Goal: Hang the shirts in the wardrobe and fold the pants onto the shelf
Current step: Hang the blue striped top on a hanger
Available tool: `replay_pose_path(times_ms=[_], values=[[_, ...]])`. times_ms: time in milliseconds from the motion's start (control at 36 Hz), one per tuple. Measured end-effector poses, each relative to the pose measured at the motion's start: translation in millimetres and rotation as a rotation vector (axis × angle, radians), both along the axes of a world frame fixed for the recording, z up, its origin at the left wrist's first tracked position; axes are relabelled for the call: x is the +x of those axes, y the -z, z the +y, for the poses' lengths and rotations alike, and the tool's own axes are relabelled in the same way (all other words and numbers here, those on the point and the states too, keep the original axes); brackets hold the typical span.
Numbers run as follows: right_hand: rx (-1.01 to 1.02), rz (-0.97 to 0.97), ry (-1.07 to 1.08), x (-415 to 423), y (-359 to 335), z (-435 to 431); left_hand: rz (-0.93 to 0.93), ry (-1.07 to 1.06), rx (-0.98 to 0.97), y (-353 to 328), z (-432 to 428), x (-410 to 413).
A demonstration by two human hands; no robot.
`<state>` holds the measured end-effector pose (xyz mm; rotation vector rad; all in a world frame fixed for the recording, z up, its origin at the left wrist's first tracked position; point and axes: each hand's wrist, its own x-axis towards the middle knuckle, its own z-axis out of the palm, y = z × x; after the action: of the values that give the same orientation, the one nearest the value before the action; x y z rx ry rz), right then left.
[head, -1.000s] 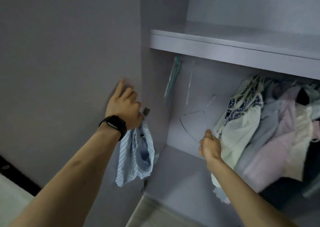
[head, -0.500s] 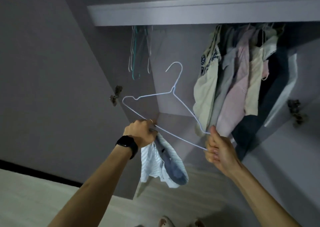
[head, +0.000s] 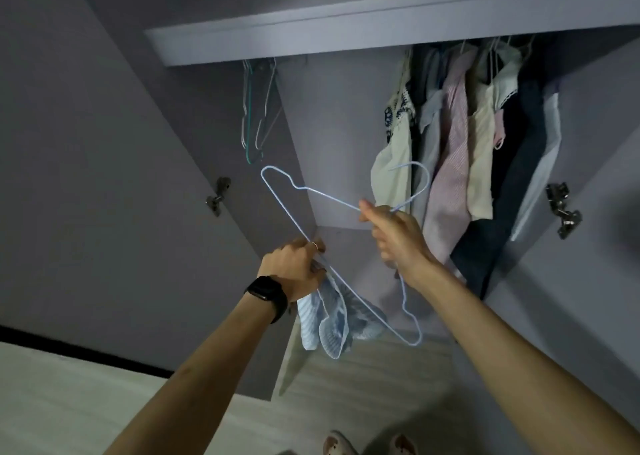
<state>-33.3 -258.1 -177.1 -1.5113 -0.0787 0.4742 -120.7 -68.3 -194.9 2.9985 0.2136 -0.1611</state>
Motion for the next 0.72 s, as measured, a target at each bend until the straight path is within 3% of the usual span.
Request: replay_pose_path(times_ms=[111,194,278,389,528,722], values=[[-0.157,-0.056,0.320,23.5,-9.1,-15.9,-0.038,0.003,-0.006,-25.6,11.1,0.6],[-0.066,0.006,0.434,24.7,1.8,-24.1,-0.206,0.068,0.078,-40.7,6.0,4.0],[-0.001,0.030,0.534,22.9,7.1,-21.1,-0.321,0.055,0.013,-55.0,-1.1,10.2],[0.198,0.117,0.700,24.0,0.0,-19.2,-0.298,-0.083,-0.042,-63.4,4.9,18.6],[0.527,0.212,0.728,7.3,-32.4,-13.5,-0.264,-0.300,-0.073,-68.7,15.5,33.4],[0.784,0.022,0.637,-6.0,-77.6,15.0,-0.215,-0.332,-0.171,-80.8,10.9,47.7]])
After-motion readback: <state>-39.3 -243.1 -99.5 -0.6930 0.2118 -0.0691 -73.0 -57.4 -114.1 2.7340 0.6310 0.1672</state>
